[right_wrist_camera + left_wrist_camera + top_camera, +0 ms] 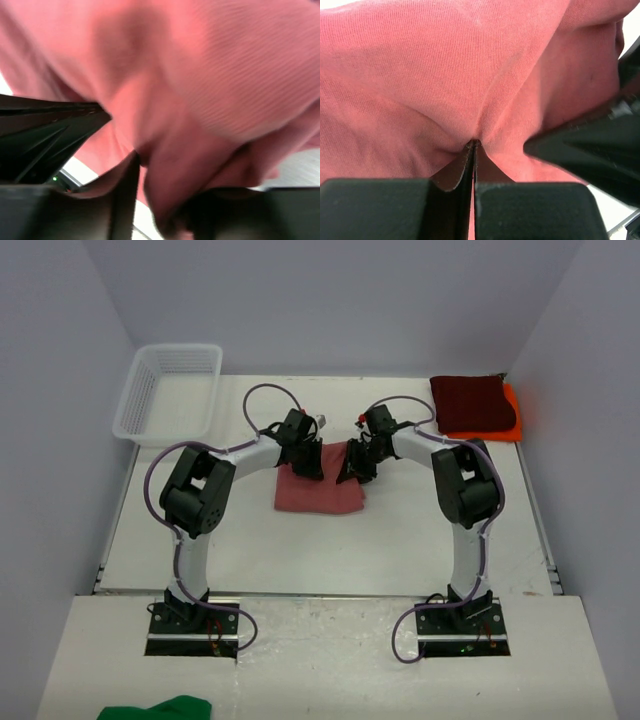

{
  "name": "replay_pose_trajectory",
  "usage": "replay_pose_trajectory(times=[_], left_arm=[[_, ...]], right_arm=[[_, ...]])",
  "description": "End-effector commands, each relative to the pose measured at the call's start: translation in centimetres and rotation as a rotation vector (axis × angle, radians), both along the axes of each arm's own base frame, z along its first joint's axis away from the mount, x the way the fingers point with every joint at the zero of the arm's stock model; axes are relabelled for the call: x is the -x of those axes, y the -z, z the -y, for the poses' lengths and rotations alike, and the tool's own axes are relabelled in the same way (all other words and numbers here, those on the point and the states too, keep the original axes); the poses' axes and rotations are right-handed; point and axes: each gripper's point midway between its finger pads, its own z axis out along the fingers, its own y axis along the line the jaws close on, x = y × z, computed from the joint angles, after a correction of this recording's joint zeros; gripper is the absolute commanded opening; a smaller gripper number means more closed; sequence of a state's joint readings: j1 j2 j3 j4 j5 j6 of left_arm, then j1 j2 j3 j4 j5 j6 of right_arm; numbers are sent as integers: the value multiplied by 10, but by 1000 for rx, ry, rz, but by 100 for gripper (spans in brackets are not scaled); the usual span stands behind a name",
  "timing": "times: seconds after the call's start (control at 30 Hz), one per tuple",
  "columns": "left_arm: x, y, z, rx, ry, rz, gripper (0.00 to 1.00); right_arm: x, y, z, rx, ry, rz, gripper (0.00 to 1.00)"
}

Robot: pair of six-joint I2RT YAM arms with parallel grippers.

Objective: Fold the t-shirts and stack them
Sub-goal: Put the neatly folded tshirt into the corner of the board with the right arm

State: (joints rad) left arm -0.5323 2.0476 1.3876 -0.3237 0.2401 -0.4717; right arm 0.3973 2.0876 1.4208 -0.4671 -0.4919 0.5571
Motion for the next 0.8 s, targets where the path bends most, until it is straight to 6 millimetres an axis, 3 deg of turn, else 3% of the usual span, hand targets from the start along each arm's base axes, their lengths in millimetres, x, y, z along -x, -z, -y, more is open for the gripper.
replay_pose_trajectory(times=[0.0,0.13,0.33,0.43,0.57,0.67,0.77], left_arm=[[11,2,-4,-4,10,-23,0],[12,2,-4,-2,15,-24,0],[13,-14,-3,23,11,13,0],[13,-40,-2,36,3,81,0],[18,-96,3,73,2,208,0],[36,-120,11,120,28,235,0],[51,-131,16,142,39,250,0]], right_arm=[[-1,3,-2,39,15,-15,34],[-7,4,5,126,15,-2,25],[-23,-1,13,259,-18,59,0],[-36,-10,20,305,-12,135,0],[-53,-28,35,404,-15,221,0],[-65,-43,53,506,-15,282,0],[-74,-57,66,590,-20,329,0]])
